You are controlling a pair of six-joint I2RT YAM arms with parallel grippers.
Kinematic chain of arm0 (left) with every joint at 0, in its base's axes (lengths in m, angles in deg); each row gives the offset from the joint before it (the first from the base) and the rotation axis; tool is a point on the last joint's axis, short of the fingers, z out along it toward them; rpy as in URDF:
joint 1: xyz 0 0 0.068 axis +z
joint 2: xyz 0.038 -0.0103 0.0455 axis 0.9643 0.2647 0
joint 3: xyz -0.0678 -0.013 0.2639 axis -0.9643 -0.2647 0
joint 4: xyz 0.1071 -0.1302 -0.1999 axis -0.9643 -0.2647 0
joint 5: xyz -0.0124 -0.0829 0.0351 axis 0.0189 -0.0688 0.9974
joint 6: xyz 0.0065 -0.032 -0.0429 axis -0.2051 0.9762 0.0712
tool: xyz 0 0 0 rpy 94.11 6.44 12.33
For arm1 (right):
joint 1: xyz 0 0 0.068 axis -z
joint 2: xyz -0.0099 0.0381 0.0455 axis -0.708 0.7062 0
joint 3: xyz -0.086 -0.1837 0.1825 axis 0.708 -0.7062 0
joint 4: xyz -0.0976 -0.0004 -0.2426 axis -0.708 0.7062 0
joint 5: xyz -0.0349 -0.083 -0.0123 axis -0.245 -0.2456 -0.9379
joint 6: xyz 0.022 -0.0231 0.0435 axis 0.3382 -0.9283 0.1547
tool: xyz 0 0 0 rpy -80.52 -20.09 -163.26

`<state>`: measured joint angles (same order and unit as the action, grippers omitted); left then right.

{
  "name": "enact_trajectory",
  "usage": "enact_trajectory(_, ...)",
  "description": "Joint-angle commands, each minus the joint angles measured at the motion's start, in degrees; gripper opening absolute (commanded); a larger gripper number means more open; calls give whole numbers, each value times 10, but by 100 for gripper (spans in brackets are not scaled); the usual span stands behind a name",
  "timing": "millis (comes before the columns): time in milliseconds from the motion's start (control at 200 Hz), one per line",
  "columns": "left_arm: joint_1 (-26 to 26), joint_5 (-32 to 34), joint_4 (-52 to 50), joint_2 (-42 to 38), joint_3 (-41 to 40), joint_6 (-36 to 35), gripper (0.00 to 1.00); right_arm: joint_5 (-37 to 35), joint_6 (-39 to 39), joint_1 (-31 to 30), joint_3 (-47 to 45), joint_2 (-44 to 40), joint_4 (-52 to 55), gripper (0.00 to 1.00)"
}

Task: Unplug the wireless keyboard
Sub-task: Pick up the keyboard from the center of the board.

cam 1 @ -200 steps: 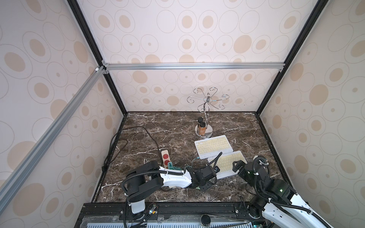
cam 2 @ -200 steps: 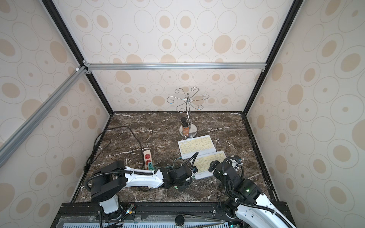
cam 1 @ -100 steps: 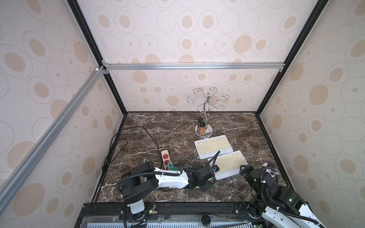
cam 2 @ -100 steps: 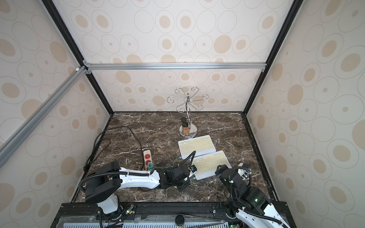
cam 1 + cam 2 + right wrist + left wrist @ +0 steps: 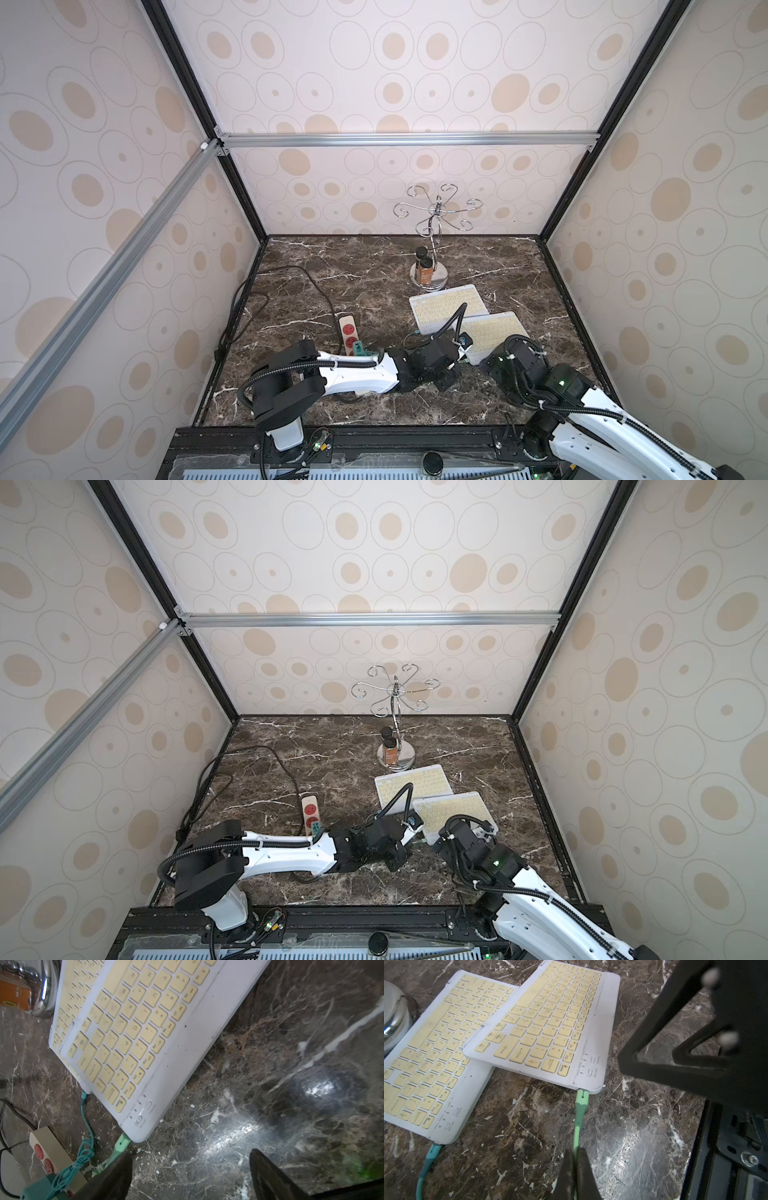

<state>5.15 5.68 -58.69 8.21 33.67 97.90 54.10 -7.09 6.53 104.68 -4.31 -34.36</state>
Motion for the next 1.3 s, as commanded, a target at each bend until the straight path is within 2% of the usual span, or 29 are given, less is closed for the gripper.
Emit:
enact_trajectory(0,2,-4,21,-30,16,-3,0,50,34,0,-41,13,-95,90)
enact_trajectory(80,2,-13,25,-39,13,-3,0,59,32,0,-62,26,-146,90)
enact_trajectory(340,1,-25,30,-59,0,-2,0,35,33,0,-77,32,-205,90)
enact_trajectory(860,1,-27,38,-73,-13,3,0,-25,61,0,-155,-104,-238,90)
enact_trajectory(1296,2,-47,43,-81,-15,8,0,-34,78,0,-192,-78,-347,90)
